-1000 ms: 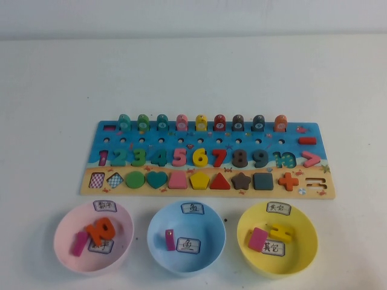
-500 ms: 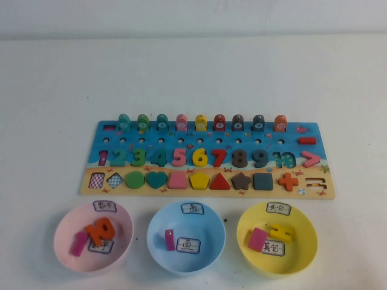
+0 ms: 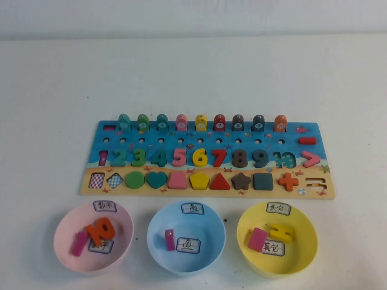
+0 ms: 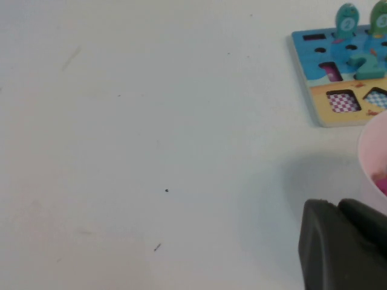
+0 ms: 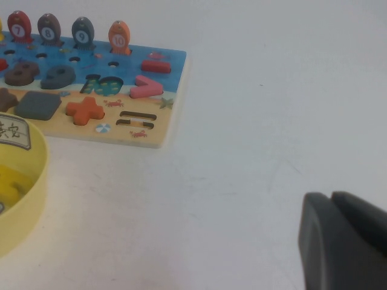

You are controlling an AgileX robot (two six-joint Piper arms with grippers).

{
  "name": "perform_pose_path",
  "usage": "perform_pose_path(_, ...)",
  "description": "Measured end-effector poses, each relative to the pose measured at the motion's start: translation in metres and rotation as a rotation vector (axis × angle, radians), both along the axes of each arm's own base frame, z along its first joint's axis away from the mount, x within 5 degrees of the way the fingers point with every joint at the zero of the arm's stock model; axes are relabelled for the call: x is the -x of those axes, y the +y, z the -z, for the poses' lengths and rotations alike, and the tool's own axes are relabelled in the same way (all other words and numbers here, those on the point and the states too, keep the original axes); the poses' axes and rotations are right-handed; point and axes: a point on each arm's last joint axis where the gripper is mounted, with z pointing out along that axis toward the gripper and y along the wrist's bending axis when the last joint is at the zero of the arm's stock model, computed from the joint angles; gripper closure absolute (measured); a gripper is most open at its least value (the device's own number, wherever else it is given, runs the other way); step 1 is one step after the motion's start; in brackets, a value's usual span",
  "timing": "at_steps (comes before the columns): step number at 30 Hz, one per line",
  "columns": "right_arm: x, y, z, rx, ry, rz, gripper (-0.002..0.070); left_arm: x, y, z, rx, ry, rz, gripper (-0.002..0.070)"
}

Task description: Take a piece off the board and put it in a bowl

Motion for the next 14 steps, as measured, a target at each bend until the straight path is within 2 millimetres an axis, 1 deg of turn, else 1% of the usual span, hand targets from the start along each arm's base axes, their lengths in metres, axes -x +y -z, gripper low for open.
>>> perform_pose_path(14, 0.0, 0.0, 0.0, 0.0, 0.0, 0.0, 0.0694, 0.0001, -0.0018, 0.0002, 0.016, 0.002, 0.027, 0.0676)
